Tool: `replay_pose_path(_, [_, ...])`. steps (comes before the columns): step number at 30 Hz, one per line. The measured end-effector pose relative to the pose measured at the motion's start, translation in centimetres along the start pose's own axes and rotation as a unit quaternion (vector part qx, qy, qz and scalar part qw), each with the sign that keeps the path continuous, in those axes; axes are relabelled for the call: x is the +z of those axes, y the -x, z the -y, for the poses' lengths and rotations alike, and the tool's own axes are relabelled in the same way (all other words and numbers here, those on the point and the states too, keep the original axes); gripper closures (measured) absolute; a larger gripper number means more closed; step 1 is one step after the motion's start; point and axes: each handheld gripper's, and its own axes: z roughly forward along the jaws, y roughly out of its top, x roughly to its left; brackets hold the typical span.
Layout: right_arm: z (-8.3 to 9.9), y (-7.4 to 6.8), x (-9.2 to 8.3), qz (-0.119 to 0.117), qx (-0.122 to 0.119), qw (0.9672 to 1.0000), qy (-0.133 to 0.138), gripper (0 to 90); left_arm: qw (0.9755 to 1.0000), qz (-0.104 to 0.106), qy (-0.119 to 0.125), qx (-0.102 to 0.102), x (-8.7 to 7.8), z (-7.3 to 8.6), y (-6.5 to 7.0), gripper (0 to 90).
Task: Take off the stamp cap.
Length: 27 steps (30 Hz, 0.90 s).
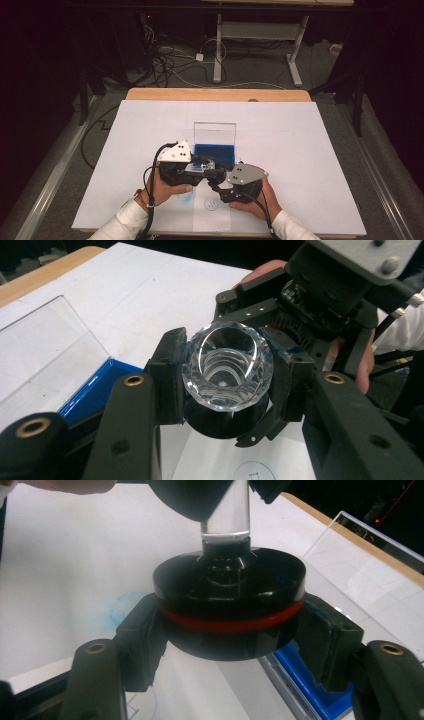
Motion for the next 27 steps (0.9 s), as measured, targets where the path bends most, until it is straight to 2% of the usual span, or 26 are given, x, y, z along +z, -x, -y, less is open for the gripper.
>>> replay_pose_path(4, [-0.06,-0.20,0.01,-0.004,-0.004,1.0000,0.001,36.6,1.0000,-0.001,0.001,-0.002,0.20,0.06,-0.01,54.6])
replay_pose_path(8, [0.04,-0.28,0.19,-0.009,0.004,0.9999,0.002,37.7,1.0000,-0.001,0.004,-0.005,0.30,0.07,-0.04,54.6])
replay_pose_path(11, [0.14,-0.20,0.28,-0.013,0.016,0.9998,0.003,36.8,0.9998,0.002,0.015,-0.013,0.19,0.14,-0.14,54.6])
replay_pose_path(14, [0.30,-0.14,0.46,-0.014,0.016,0.9998,-0.002,35.7,0.9995,0.007,0.025,-0.018,-0.01,0.10,-0.19,54.6])
replay_pose_path(16, [0.34,-0.16,0.54,-0.016,0.021,0.9997,-0.001,35.8,0.9998,0.001,0.017,-0.011,0.06,0.04,0.00,54.6])
replay_pose_path(18, [0.26,-0.18,0.44,-0.017,0.021,0.9996,0.006,35.7,0.9997,0.006,0.018,-0.013,0.20,0.08,0.04,54.6])
replay_pose_path(27, [0.26,-0.18,0.40,-0.023,0.023,0.9995,0.003,38.2,0.9998,0.009,0.014,-0.011,0.53,0.07,0.16,54.5])
